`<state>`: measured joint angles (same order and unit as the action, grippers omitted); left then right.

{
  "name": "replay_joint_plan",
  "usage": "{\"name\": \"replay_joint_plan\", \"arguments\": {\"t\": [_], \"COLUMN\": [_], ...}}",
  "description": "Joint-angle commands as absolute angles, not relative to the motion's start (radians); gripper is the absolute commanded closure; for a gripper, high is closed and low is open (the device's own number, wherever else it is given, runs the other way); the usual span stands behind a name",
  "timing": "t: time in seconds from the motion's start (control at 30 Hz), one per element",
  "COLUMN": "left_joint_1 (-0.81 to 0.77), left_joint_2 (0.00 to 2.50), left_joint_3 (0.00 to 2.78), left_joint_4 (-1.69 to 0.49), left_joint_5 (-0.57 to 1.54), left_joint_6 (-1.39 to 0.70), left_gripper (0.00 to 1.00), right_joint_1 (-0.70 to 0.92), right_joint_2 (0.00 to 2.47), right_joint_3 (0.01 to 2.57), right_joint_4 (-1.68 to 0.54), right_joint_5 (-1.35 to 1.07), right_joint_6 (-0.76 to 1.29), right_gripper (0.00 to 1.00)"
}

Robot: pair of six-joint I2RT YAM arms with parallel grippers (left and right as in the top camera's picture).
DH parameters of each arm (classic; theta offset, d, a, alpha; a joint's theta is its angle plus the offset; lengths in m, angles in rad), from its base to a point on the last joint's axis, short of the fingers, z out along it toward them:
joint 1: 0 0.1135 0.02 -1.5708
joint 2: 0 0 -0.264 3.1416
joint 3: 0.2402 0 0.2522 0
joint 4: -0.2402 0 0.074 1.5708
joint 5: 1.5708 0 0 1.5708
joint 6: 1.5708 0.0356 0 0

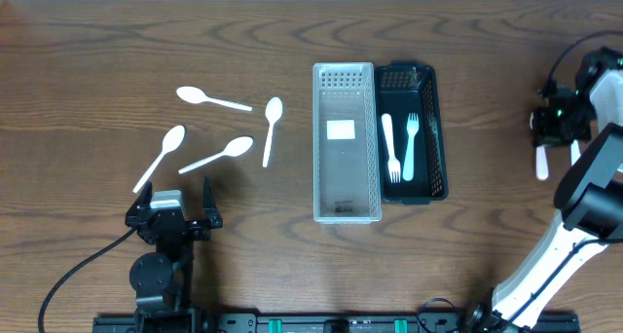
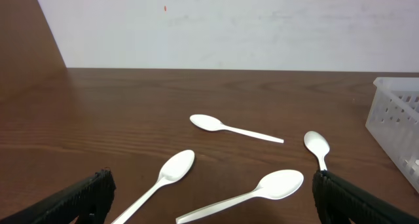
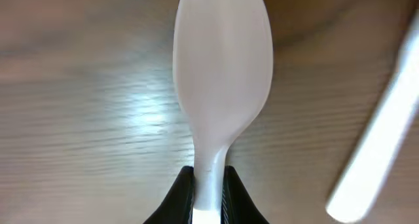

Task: Pack container
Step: 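Grasp a white spoon on the right with the right gripper, then place the white spoon into the dark basket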

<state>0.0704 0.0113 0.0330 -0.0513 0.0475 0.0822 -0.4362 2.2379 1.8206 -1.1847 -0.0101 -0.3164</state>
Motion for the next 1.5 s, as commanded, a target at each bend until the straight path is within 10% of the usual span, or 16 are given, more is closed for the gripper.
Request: {"name": "replay_joint_plan", "arguments": {"t": [0.0, 0.53, 0.77, 1.03, 1.27, 1.47], "left_joint_1": [0.075, 0.075, 0.075, 0.075, 0.075, 0.075], "left_joint_2": [0.011, 0.011, 0.011, 0.011, 0.011, 0.011], "left_joint_3": [0.004, 0.004, 0.004, 0.004, 0.004, 0.004], "left_joint_4": [-0.068, -0.068, -0.068, -0.068, -0.068, -0.068], "left_joint_5": [0.033, 0.033, 0.033, 0.033, 0.033, 0.033], "left_joint_6": [0.092, 0.092, 0.092, 0.092, 0.092, 0.092], "left_gripper": [0.02, 0.02, 0.02, 0.02, 0.02, 0.02], "right_joint_1": [-0.383, -0.039, 0.056, 0.048, -0.133, -0.33], "right_joint_2": [2.231, 2.231, 2.231, 2.231, 2.231, 2.238], "right_joint_3": [2.017, 2.311, 2.3, 2.3, 2.3, 2.299], "right_joint_4": [-1.289, -1.699, -1.699, -1.682, -1.689, -1.584], "right_joint_5": [-0.103, -0.398, -0.29, -0.167, 0.279, 0.158], "right_joint_6": [-0.252, -0.081, -0.041, -0.04, -0.051, -0.163], "right_gripper": [0.98, 0.9, 0.7, 0.02, 0.01, 0.01]}}
